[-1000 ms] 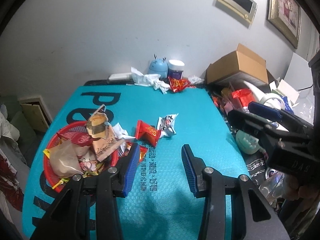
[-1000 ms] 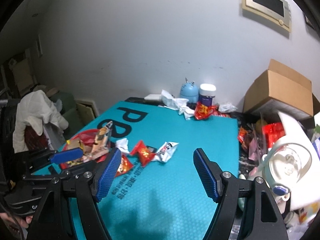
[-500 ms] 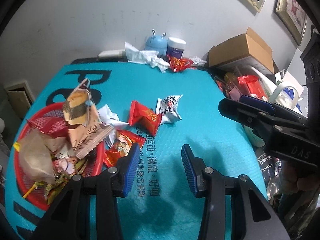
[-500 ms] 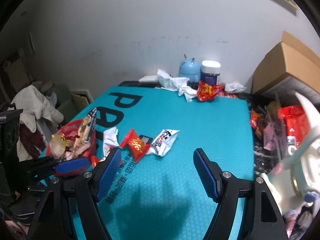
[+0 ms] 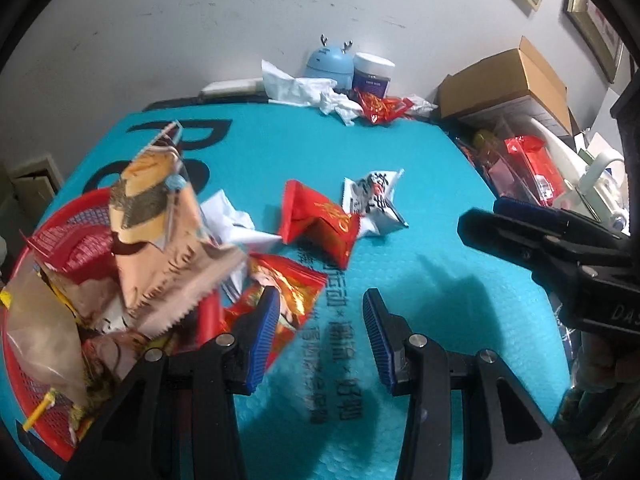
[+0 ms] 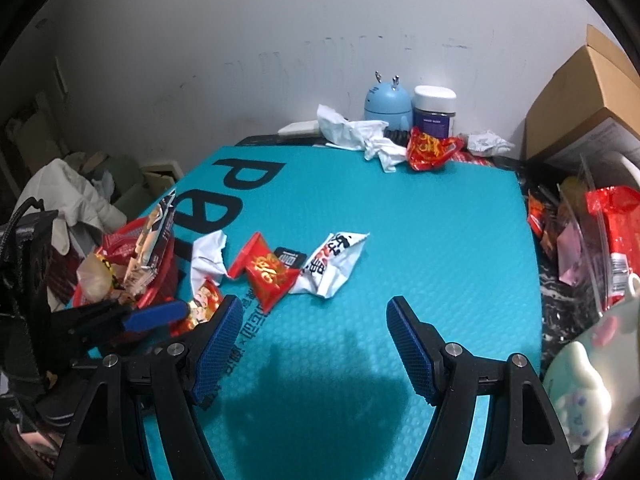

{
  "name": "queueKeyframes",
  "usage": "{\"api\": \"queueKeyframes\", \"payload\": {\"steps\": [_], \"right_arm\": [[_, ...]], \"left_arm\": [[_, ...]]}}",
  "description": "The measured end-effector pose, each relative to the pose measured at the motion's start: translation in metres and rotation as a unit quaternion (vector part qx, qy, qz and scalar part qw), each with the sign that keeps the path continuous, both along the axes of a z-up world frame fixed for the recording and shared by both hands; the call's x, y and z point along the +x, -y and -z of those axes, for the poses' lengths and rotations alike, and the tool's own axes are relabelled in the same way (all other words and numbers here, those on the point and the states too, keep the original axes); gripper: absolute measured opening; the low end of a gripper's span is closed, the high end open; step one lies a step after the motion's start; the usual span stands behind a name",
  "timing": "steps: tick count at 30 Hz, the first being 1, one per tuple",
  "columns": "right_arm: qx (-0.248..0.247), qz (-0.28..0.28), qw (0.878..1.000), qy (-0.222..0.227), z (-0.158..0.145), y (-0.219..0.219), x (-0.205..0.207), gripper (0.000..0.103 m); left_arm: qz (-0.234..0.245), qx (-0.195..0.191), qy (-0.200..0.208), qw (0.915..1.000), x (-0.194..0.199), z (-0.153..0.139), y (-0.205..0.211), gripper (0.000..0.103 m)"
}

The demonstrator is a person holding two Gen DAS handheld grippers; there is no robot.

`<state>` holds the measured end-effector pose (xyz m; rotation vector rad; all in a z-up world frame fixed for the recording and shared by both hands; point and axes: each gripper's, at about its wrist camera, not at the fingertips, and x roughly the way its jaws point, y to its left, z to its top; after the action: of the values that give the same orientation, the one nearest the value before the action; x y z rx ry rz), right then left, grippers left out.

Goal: Organize snacks
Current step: 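Move the left tool to the red candy packet while the right tool approaches another red packet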

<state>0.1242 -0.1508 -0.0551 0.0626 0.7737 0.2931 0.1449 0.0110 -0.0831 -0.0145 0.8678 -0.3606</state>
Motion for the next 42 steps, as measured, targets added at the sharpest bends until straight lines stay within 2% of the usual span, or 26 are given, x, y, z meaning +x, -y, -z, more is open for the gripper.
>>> {"api": "queueKeyframes", "payload": {"steps": [2, 10, 23, 26, 29, 33, 37, 42], "right_arm": [[-0.001, 0.0, 1.0, -0.002, 0.002, 0.0, 0.002, 0.075], [-0.007, -0.004, 1.0, -0.011, 0.008, -0.004, 0.007, 0.075], [-0.012, -0.026, 0.999, -0.023, 0.016, -0.018, 0.017, 0.075], [-0.014, -0.027, 0.999, -0.022, 0.016, -0.018, 0.017, 0.075], [-0.014, -0.024, 0.999, -0.02, 0.015, -0.015, 0.017, 0.075], [-0.014, -0.021, 0.999, -0.022, 0.016, -0.014, 0.017, 0.075], [-0.02, -0.018, 0.999, -0.023, 0.017, -0.013, 0.017, 0.075], [-0.017, -0.013, 1.0, -0.023, 0.017, -0.008, 0.014, 0.075]], "left_arm": [[0.0, 0.003, 0.009, 1.0, 0.002, 0.0, -0.002, 0.042], [-0.016, 0.059, 0.029, 0.9977, 0.01, 0.006, -0.005, 0.042], [0.017, 0.062, 0.013, 0.9979, 0.008, 0.007, -0.001, 0.043], [0.014, 0.062, 0.025, 0.9976, 0.004, 0.004, -0.001, 0.051], [0.023, 0.043, 0.025, 0.9985, 0.002, 0.003, -0.004, 0.055], [0.028, 0.077, 0.033, 0.9961, 0.002, 0.007, 0.005, 0.057], [0.039, 0.102, 0.04, 0.9932, 0.001, 0.012, 0.017, 0.073], [0.037, 0.086, 0.033, 0.9951, 0.002, 0.014, 0.02, 0.076]]}}
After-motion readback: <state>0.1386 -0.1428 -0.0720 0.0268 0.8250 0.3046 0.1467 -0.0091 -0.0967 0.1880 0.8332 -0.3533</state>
